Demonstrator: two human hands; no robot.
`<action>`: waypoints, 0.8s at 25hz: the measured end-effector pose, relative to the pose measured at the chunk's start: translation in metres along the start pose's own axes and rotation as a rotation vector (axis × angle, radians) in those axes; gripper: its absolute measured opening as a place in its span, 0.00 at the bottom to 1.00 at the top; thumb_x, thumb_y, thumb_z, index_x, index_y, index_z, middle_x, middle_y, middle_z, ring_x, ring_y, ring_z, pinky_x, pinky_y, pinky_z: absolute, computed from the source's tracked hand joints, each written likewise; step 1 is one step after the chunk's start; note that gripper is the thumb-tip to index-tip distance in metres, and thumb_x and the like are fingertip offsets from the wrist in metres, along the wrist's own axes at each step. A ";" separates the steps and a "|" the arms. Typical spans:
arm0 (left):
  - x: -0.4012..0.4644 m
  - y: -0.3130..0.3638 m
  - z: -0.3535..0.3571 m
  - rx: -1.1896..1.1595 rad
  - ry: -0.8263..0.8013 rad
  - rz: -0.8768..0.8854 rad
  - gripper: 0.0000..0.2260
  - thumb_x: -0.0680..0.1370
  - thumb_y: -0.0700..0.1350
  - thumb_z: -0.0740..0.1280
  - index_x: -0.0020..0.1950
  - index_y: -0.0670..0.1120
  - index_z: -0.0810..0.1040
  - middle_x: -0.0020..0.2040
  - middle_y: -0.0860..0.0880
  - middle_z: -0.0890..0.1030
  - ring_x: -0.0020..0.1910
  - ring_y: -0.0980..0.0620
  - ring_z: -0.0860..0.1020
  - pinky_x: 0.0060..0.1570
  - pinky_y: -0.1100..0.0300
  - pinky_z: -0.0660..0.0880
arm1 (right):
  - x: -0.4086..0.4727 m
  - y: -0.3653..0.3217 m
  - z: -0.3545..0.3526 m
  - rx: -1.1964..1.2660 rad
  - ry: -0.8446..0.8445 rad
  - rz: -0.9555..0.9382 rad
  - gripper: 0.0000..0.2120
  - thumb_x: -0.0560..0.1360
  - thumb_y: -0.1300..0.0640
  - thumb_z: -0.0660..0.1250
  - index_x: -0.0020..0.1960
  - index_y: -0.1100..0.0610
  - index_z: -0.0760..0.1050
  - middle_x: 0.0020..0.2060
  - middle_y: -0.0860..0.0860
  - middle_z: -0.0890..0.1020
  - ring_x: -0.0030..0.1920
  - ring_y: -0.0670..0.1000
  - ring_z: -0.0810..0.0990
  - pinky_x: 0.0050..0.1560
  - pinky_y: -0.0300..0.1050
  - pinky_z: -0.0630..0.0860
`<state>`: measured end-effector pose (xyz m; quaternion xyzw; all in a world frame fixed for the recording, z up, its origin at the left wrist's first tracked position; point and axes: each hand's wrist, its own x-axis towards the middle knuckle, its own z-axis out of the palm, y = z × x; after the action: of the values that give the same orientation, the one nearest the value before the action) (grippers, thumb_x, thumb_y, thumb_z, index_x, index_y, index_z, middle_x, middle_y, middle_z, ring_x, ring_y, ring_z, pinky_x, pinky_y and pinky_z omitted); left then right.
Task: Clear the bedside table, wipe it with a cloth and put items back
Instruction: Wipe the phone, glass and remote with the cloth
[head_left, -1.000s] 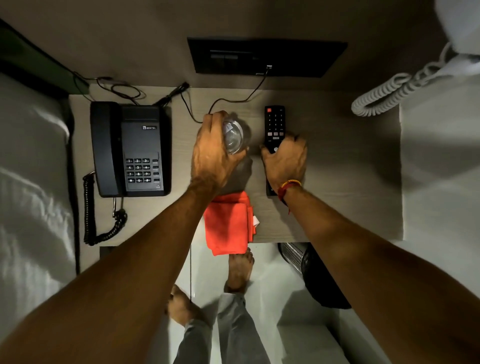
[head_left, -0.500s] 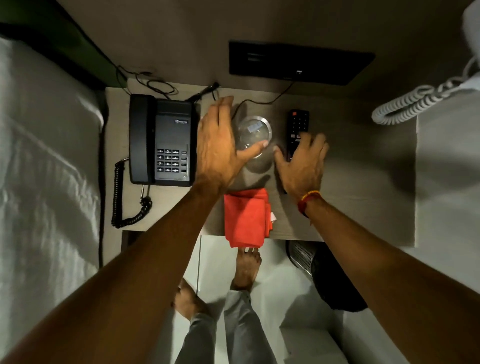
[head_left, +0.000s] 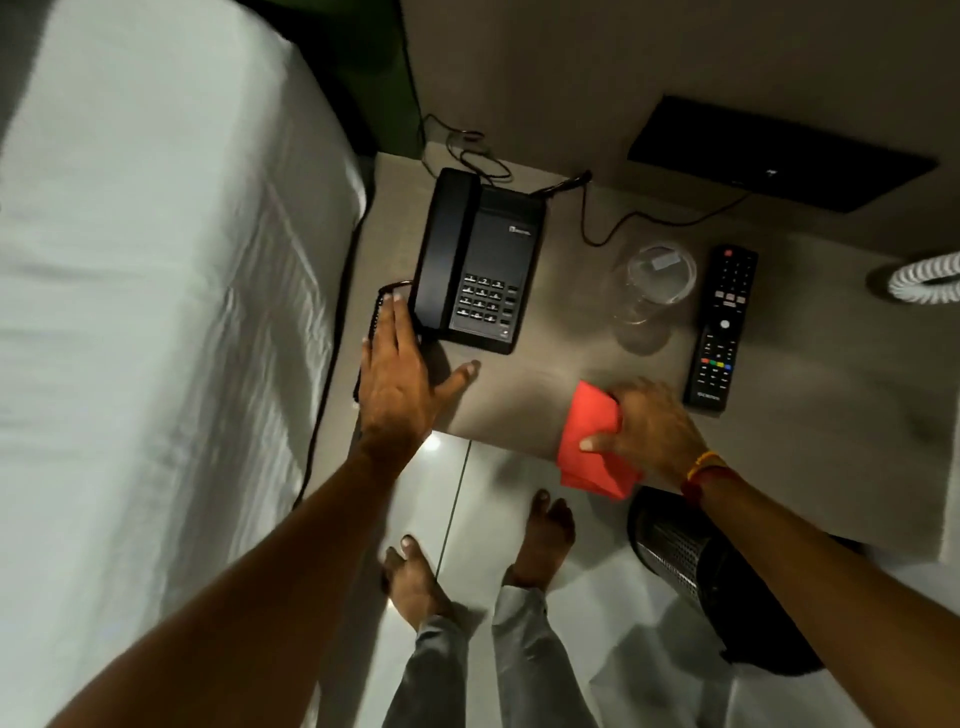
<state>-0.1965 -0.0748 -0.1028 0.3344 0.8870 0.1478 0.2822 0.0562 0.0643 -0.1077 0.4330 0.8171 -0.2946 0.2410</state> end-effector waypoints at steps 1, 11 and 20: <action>0.000 -0.008 0.003 0.014 -0.038 0.006 0.57 0.71 0.69 0.72 0.84 0.46 0.39 0.85 0.45 0.45 0.84 0.44 0.48 0.82 0.44 0.48 | 0.001 -0.005 -0.005 0.042 -0.052 -0.001 0.34 0.65 0.41 0.80 0.65 0.56 0.76 0.60 0.57 0.78 0.62 0.61 0.76 0.62 0.50 0.72; 0.004 -0.033 0.022 -0.142 -0.029 0.167 0.50 0.78 0.65 0.66 0.84 0.43 0.39 0.85 0.45 0.42 0.84 0.48 0.45 0.83 0.46 0.50 | 0.072 -0.149 -0.129 0.119 0.704 -0.231 0.22 0.80 0.50 0.66 0.70 0.57 0.67 0.52 0.61 0.84 0.50 0.67 0.83 0.44 0.54 0.78; 0.012 -0.046 0.025 -0.270 -0.026 0.181 0.47 0.76 0.54 0.73 0.84 0.45 0.45 0.85 0.48 0.52 0.84 0.51 0.52 0.82 0.47 0.47 | 0.122 -0.183 -0.047 -0.404 0.515 -0.528 0.34 0.74 0.64 0.65 0.78 0.55 0.60 0.81 0.57 0.61 0.81 0.66 0.55 0.79 0.67 0.55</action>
<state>-0.2119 -0.0985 -0.1480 0.3739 0.8216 0.2859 0.3216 -0.1678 0.0831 -0.1038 0.2123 0.9749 -0.0622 0.0255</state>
